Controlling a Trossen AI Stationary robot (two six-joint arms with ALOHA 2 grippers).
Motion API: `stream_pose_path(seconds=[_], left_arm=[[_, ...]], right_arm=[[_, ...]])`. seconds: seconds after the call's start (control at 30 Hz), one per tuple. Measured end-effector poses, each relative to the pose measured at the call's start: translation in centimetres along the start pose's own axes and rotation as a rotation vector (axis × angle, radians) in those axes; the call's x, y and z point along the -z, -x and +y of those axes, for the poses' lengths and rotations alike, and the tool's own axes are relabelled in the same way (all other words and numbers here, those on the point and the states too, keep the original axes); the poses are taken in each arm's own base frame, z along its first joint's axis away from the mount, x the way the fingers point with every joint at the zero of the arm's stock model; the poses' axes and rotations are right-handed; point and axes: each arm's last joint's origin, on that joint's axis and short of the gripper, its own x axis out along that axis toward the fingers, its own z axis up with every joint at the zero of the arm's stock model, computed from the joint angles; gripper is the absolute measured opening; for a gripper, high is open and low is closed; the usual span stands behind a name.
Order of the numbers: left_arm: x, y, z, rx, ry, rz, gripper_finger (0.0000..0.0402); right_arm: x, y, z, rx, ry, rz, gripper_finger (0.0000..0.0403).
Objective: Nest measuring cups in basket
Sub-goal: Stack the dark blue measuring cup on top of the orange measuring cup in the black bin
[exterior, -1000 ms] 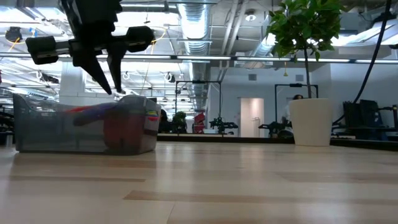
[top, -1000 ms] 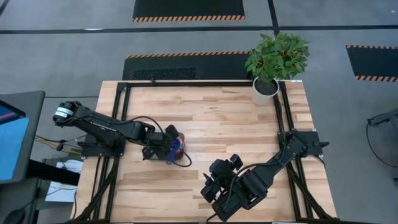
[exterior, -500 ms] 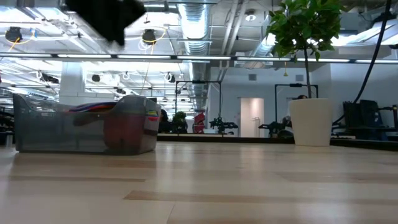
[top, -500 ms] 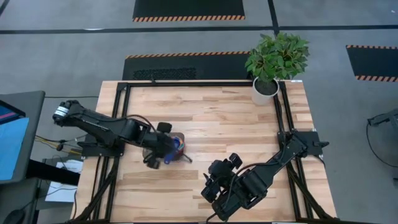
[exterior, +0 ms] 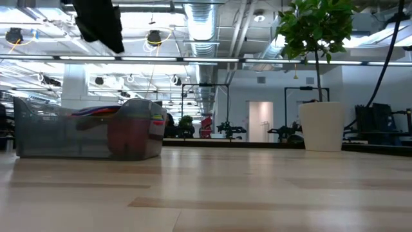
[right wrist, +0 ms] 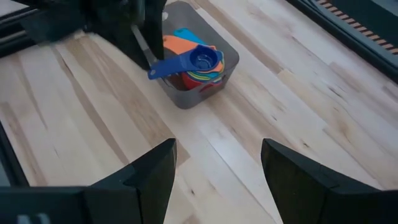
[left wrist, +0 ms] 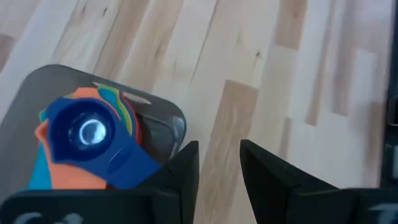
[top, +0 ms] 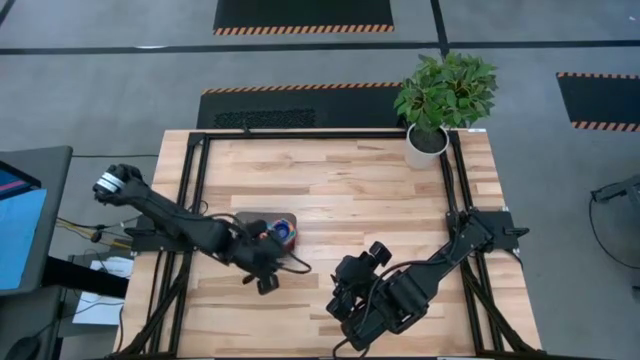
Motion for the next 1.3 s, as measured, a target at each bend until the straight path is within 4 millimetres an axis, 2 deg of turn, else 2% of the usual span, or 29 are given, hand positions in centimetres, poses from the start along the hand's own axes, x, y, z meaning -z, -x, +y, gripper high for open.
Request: stream_pose_path(seconds=[0.2, 0.3, 0.43, 0.63, 0.73, 0.87, 1.0, 1.3], left_arm=[[0.3, -4.0, -0.7, -0.078, -0.003, 0.055, 0.0105], [0.6, -5.1, -0.8, -0.127, -0.006, 0.062, 0.0105], [0.3, -5.2, -0.8, -0.137, -0.008, 0.031, 0.0105], [-0.1, -3.4, -0.5, -0.111, -0.016, -0.01, 0.0103], [-0.1, -3.5, -0.2, -0.117, -0.04, 0.018, 0.0085], [0.2, -4.8, -0.4, -0.129, -0.077, 0.051, 0.0045], [-0.2, -5.0, -0.2, -0.15, -0.067, 0.023, 0.0016], [-0.2, -5.7, 0.7, -0.202, -0.09, 0.058, 0.0]], right_arm=[[0.3, 0.3, 0.1, -0.009, 0.003, 0.0, 0.0258], [0.4, 0.5, 0.2, -0.013, -0.008, 0.0, 0.0258], [0.7, 0.8, 0.4, -0.027, -0.022, 0.002, 0.0258], [0.8, 1.0, 0.5, -0.037, -0.024, 0.003, 0.0258], [0.8, 0.9, 0.5, -0.036, -0.025, 0.003, 0.0258], [0.8, 0.9, 0.5, -0.037, -0.027, 0.003, 0.0258], [0.8, 0.9, 0.7, -0.046, -0.037, 0.001, 0.0258], [0.9, 1.1, 0.9, -0.066, -0.044, 0.009, 0.0258]])
